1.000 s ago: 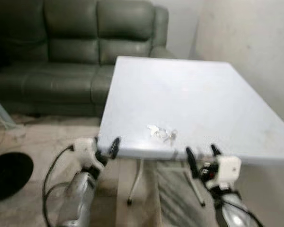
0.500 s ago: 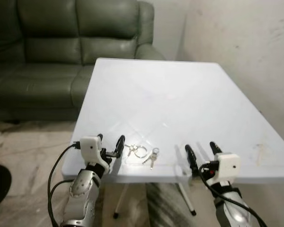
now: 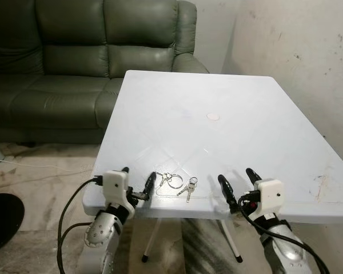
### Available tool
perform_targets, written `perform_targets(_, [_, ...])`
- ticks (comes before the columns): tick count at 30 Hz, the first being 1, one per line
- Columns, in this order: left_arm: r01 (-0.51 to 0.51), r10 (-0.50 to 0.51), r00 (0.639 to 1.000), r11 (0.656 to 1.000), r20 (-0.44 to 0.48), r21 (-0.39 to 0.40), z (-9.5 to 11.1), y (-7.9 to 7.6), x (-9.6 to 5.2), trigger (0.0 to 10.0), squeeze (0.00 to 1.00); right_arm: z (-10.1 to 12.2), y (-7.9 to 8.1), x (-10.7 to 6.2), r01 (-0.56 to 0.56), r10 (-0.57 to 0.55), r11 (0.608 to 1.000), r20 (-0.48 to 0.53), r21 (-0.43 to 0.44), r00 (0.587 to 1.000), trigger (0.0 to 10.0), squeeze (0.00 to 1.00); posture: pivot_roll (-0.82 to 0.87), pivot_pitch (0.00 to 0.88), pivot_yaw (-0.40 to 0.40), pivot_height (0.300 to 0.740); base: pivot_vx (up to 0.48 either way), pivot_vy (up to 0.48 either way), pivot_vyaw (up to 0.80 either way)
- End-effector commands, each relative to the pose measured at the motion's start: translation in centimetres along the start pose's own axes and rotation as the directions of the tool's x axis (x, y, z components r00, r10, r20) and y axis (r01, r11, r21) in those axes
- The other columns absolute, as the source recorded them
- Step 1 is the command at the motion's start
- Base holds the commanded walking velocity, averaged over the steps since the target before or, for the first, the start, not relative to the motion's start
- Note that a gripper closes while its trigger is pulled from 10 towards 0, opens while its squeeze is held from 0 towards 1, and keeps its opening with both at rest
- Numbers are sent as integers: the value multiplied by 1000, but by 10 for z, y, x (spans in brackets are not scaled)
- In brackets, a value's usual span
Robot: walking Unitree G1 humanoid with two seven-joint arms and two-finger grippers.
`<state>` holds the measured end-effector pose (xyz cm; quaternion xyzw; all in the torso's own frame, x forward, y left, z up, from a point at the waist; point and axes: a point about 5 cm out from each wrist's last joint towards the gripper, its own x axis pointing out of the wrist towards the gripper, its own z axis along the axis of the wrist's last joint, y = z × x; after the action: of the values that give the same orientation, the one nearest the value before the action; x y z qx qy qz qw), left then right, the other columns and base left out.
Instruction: Hang keys on a hook
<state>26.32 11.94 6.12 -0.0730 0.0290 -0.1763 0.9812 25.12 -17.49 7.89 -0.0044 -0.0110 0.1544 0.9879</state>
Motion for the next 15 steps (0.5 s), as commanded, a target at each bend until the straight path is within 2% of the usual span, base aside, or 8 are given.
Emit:
perform_targets(1, [13, -13, 1000, 1000, -8, 12, 0, -4, -2, 10000, 0, 9, 2, 6, -53, 53, 999, 9, 4, 999, 10000, 0, -32, 2, -51, 740, 0, 0, 0])
perform_targets(10, [31, -31, 1000, 999, -4, 28, 3, -9, -6, 10000, 0, 25, 3, 20, -131, 131, 991, 23, -11, 991, 10000, 0, -8, 12, -68, 740, 0, 0, 0])
perform_targets(15, [17, -17, 1000, 1000, 3, 9, 4, -9, -7, 10000, 0, 28, 4, 21, -132, 132, 991, 35, -8, 991, 10000, 0, -5, 13, -72, 740, 0, 0, 0])
